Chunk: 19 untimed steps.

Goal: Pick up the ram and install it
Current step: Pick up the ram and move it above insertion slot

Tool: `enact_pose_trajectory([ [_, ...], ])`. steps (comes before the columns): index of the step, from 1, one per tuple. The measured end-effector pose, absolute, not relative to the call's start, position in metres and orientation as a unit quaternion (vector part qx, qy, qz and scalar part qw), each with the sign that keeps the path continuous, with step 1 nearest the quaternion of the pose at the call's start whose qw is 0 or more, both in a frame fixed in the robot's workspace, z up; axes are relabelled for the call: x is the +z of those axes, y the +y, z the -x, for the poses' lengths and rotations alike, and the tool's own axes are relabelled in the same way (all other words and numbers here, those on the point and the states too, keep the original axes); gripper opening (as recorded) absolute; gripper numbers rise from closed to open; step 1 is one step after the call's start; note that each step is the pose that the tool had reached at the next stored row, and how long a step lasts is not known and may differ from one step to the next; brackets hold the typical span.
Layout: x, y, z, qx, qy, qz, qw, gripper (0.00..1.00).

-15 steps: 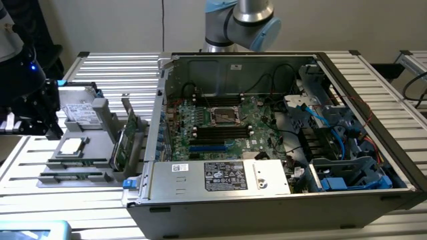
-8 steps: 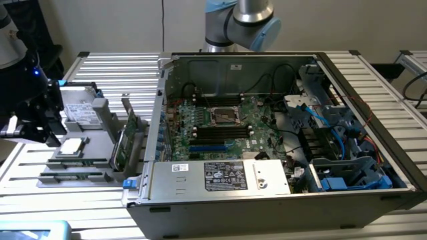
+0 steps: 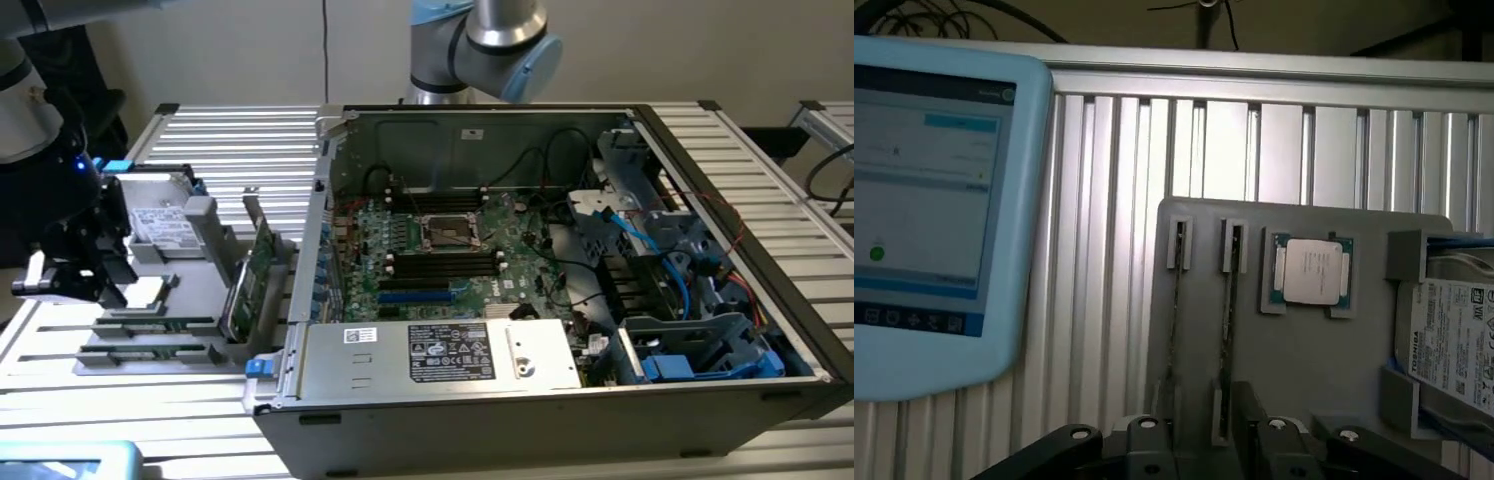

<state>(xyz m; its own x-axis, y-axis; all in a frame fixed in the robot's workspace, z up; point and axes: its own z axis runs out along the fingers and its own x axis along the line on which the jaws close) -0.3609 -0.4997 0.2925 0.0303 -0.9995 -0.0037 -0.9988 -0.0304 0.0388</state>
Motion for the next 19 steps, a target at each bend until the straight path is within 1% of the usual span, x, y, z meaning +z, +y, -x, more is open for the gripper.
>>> enact_pose_trajectory([
  [19, 0.258, -0.509, 0.358, -0.015, -0.684, -0.729, 0.013, 0.36],
])
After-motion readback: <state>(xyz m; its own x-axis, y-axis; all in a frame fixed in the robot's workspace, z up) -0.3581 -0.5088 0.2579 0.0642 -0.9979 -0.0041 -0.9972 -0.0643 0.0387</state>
